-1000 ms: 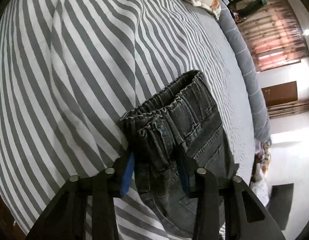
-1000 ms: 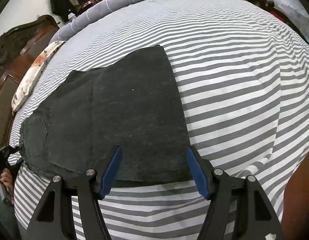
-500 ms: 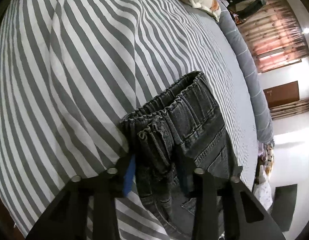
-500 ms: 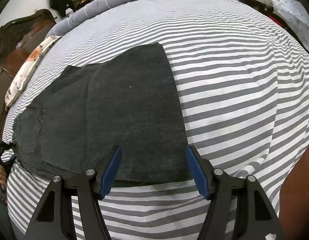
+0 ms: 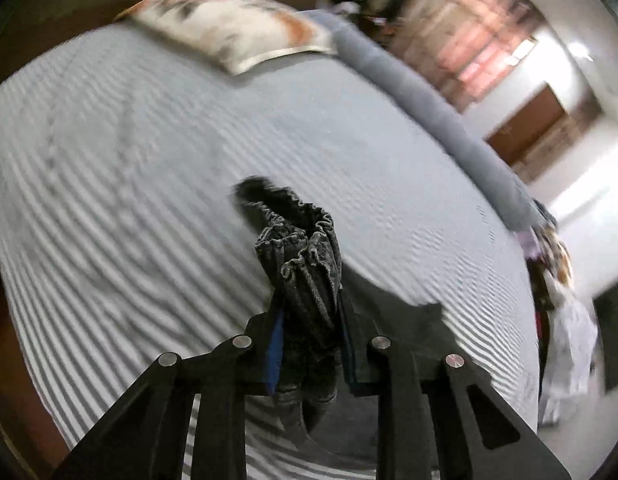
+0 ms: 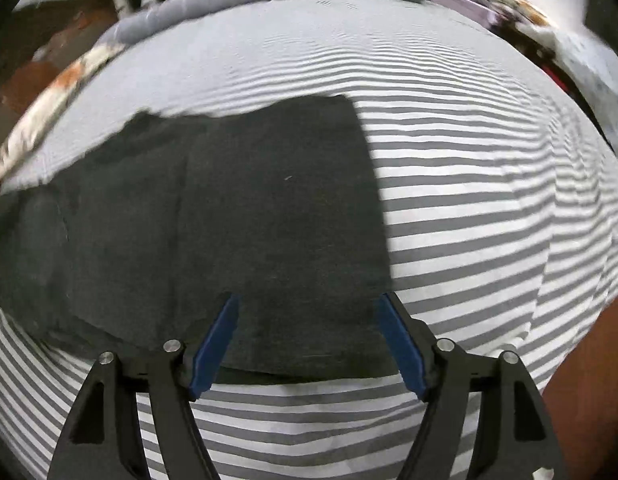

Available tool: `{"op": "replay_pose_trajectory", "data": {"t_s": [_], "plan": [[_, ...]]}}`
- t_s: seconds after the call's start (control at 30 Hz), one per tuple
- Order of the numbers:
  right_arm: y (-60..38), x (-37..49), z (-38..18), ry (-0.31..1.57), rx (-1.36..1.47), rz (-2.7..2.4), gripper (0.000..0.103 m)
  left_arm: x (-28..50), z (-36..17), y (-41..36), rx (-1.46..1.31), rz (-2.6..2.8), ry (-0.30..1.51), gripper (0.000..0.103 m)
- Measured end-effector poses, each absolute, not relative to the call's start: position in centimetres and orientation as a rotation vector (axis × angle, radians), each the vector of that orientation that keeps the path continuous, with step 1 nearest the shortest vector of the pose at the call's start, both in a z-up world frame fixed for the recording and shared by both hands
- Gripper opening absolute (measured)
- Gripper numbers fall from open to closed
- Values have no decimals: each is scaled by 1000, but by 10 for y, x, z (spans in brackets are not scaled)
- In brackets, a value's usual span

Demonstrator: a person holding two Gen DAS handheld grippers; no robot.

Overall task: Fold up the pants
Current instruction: 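Grasp the elastic waistband with the left gripper and lift it, then fold the waistband over onto the jeans with the left gripper while the right gripper approaches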

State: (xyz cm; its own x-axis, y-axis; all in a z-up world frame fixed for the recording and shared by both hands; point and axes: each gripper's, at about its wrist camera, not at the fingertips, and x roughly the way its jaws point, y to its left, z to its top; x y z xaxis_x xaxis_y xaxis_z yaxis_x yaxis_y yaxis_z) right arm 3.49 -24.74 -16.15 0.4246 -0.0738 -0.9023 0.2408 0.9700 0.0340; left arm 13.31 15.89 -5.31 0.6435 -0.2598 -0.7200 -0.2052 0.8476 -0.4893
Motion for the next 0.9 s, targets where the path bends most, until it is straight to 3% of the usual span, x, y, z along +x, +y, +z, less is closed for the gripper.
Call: {"op": "replay_pose_trajectory", "data": {"t_s": [0.17, 0.4, 0.57, 0.77, 0.9], "plan": [[-243, 49, -182, 1227, 115, -205, 72, 136, -25, 106, -497, -162, 874, 22], [-272, 43, -155, 1179, 309, -134, 73, 142, -25, 34, -341, -244, 906, 20], [-297, 38, -139, 1100, 571, 82, 74, 135, -36, -10, -268, -297, 914, 19], [-294, 59, -149, 1046, 1077, 453, 76, 119, -45, -58, -197, -411, 942, 19], [-288, 76, -143, 1009, 1216, 519, 76, 105, -50, -92, -134, -485, 958, 18]]}}
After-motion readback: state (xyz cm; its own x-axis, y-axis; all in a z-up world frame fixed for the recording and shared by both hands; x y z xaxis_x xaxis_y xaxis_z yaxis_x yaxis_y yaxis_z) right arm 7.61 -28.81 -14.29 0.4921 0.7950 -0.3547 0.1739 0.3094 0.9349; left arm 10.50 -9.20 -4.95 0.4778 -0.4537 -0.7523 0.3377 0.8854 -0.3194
